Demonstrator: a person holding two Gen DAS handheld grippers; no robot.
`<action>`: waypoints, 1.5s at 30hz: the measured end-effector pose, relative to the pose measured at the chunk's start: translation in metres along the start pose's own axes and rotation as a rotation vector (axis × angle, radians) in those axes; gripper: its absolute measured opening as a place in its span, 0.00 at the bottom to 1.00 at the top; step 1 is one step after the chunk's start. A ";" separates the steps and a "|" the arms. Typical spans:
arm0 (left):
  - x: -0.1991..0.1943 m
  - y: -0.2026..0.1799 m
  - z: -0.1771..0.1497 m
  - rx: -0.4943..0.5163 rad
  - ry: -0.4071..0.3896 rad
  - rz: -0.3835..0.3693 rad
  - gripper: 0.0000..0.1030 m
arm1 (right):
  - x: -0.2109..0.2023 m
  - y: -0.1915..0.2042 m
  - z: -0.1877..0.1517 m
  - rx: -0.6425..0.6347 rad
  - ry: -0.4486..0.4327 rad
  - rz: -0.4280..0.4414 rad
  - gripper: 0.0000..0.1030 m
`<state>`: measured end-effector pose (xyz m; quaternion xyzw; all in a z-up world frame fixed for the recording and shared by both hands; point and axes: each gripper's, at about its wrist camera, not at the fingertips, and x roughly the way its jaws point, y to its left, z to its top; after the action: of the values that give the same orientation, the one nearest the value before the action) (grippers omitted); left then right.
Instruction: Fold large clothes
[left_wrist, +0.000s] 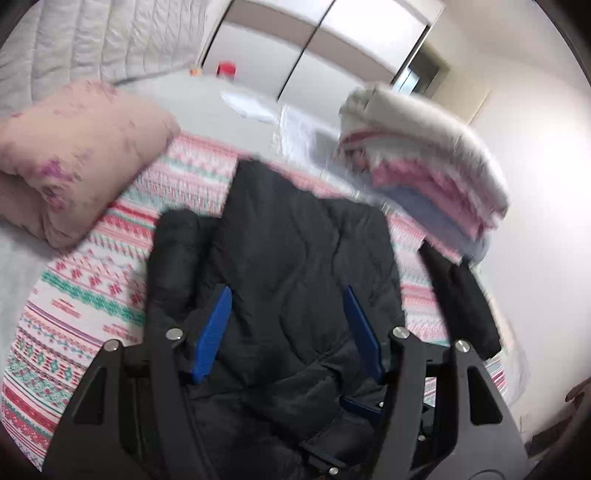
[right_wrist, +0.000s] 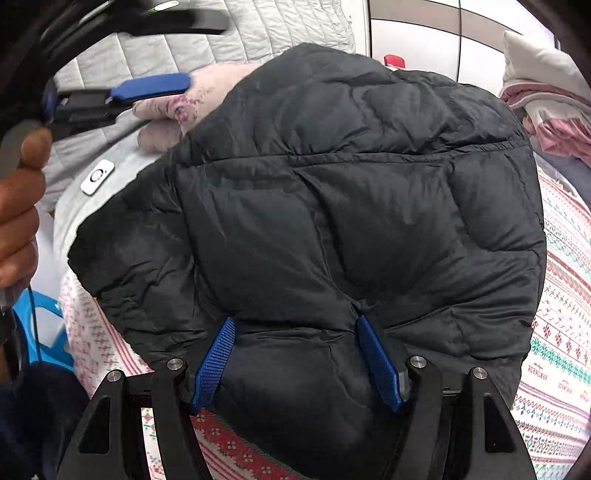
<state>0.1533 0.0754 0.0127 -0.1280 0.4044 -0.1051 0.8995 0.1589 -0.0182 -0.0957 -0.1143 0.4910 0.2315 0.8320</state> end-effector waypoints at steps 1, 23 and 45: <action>0.010 0.001 0.001 -0.008 0.021 0.025 0.62 | 0.004 0.002 0.000 -0.001 0.003 0.000 0.68; 0.083 0.048 -0.003 -0.074 0.083 0.231 0.68 | -0.054 -0.158 0.075 0.459 -0.277 0.111 0.69; 0.111 0.051 -0.002 -0.012 0.106 0.345 0.74 | 0.133 -0.165 0.142 0.384 0.047 -0.181 0.73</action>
<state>0.2283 0.0903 -0.0827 -0.0564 0.4679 0.0467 0.8807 0.4043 -0.0659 -0.1473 -0.0029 0.5332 0.0553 0.8442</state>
